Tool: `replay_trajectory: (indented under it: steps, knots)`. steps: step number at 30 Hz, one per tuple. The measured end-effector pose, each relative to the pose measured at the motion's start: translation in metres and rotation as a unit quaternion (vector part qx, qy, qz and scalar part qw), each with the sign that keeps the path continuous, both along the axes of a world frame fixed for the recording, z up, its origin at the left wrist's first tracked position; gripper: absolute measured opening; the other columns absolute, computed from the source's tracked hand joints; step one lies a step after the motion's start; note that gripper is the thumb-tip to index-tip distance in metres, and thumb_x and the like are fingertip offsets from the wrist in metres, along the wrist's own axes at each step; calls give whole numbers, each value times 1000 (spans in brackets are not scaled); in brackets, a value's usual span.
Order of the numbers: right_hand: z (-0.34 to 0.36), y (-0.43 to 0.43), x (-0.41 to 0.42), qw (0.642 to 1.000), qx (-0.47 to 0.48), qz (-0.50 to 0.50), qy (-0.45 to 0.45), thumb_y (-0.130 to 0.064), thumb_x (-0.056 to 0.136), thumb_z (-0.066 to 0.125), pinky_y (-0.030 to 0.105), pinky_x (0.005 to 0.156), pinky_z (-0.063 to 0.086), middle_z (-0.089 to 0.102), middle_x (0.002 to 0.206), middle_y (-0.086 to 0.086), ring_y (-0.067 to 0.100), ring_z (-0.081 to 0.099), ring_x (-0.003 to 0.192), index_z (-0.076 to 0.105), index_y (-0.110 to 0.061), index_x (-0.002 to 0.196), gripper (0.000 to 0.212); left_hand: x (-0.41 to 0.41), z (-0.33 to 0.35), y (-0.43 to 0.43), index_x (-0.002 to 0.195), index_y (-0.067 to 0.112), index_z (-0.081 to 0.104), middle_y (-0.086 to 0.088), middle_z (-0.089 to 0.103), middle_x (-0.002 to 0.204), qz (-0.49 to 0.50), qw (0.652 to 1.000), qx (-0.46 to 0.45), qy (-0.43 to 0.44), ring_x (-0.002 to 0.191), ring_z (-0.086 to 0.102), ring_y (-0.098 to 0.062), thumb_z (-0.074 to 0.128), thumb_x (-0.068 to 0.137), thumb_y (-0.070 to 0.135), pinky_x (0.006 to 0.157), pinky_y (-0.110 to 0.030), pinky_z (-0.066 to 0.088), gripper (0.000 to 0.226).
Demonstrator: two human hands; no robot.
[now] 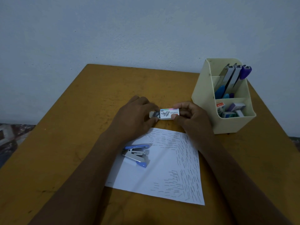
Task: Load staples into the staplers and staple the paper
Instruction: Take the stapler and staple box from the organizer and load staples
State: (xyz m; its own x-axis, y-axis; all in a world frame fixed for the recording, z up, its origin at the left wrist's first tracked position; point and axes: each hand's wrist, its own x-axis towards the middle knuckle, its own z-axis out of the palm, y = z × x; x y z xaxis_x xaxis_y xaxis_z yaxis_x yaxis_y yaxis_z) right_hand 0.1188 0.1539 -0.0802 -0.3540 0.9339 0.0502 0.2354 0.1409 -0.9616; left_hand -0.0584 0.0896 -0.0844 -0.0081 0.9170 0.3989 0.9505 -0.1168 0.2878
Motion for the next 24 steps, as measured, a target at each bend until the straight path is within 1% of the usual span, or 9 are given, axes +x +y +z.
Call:
replay_trajectory:
  steps: [4,7,9,13,17,18,21,24]
  knots:
    - [0,0,0,1000,2,1,-1,-9,84,68,8,66,50,69,109,1,7,64,98,63,-23,103,24,-1,1,-1,113,23,69,1,64,103,-6,1000,4,-11,100,50,-17,69,82,33,68,-31,45,32]
    - [0,0,0,1000,2,3,-5,-9,84,68,15,74,54,68,110,1,8,64,98,63,-23,103,24,-1,2,-1,109,20,69,0,65,105,-7,1000,1,-13,101,51,-17,71,81,32,69,-30,45,31]
    - [-1,1,0,1000,1,2,-6,-9,84,68,18,78,54,68,111,2,9,64,100,63,-23,103,25,-2,3,-2,105,20,68,0,65,106,-6,1000,-2,-22,101,50,-16,73,79,31,70,-29,44,28]
    - [-2,1,0,1000,2,0,-5,-8,84,68,17,78,55,69,111,1,8,64,100,63,-24,102,25,-5,5,-2,98,20,66,1,64,106,-6,998,-10,-54,99,47,-12,76,77,24,71,-26,41,23]
    - [-2,1,-1,1000,16,-5,-17,-11,83,69,16,76,54,68,111,1,8,64,100,62,-26,101,24,-7,4,-3,87,19,66,3,63,99,-19,995,-1,-95,95,46,-9,73,80,15,69,-16,35,11]
    - [-3,1,-1,999,25,-7,-22,-11,83,69,16,76,54,68,110,0,8,64,100,62,-26,100,23,-7,4,-3,85,19,67,3,63,97,-22,994,1,-109,94,48,-10,73,80,13,70,-16,36,10]
    - [-4,0,-2,998,48,-10,-37,-13,84,69,16,76,53,68,110,-1,7,64,99,60,-30,96,23,-8,4,-3,83,19,67,5,62,96,-25,992,-4,-122,94,53,-15,72,79,12,72,-25,39,10]
    - [-5,0,-2,997,61,-12,-44,-13,83,69,12,73,52,68,106,-4,4,64,95,60,-29,96,22,-7,5,-3,83,16,67,2,64,96,-27,991,1,-134,93,56,-16,71,80,9,73,-27,41,9]
